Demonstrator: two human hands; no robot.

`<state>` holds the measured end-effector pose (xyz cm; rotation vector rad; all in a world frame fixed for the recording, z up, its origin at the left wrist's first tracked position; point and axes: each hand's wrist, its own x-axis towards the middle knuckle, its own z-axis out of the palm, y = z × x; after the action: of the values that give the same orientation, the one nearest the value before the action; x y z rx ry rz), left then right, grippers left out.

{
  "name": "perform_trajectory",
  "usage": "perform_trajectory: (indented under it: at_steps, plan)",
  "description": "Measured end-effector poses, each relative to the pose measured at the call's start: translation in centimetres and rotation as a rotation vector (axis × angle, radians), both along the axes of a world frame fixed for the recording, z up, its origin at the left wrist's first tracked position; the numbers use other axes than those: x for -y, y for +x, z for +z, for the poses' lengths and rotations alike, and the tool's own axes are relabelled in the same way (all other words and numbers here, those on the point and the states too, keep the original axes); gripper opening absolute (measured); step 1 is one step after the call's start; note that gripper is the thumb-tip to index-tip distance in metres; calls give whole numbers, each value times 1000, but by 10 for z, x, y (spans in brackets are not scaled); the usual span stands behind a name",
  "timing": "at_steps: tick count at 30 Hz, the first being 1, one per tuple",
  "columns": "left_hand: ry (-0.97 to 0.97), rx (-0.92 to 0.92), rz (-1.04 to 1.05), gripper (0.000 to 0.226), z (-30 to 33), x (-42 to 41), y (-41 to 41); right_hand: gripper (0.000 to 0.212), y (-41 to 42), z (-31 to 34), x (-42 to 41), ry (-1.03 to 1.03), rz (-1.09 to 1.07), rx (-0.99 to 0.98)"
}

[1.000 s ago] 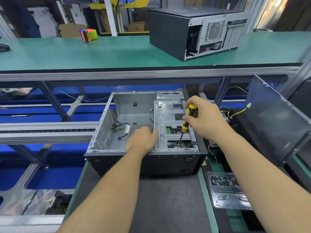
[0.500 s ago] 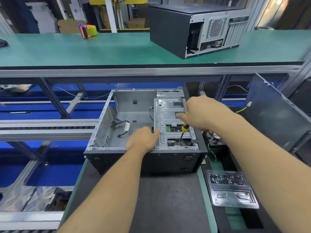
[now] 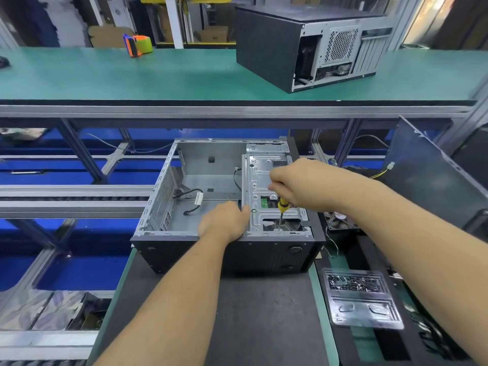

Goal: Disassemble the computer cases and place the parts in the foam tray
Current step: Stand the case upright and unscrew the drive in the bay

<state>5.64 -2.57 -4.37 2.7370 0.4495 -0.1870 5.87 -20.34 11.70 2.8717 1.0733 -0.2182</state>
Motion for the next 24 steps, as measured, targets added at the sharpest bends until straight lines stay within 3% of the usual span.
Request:
perform_trajectory:
  at_steps: [4,9,11,14,17,22,24]
  plan:
    - [-12,9,8,47,-1,0,1,9,3,5,9,2,-16,-121]
    - [-3,16,7,46,1,0,2,28,-5,7,3,18,-11,-241]
    - [-2,13,14,45,1,0,1,17,-4,6,0,-3,-60,-212]
    - [-9,11,16,44,1,0,1,33,-5,8,-5,-17,-173,-118]
    - [-23,11,13,45,1,0,1,27,-8,8,-9,-153,-124,68]
    - [-36,14,16,45,0,-1,1,7,-7,12,-8,-144,-24,-18]
    - [-35,15,22,46,-1,-1,2,14,-5,12,-4,-126,1,-61]
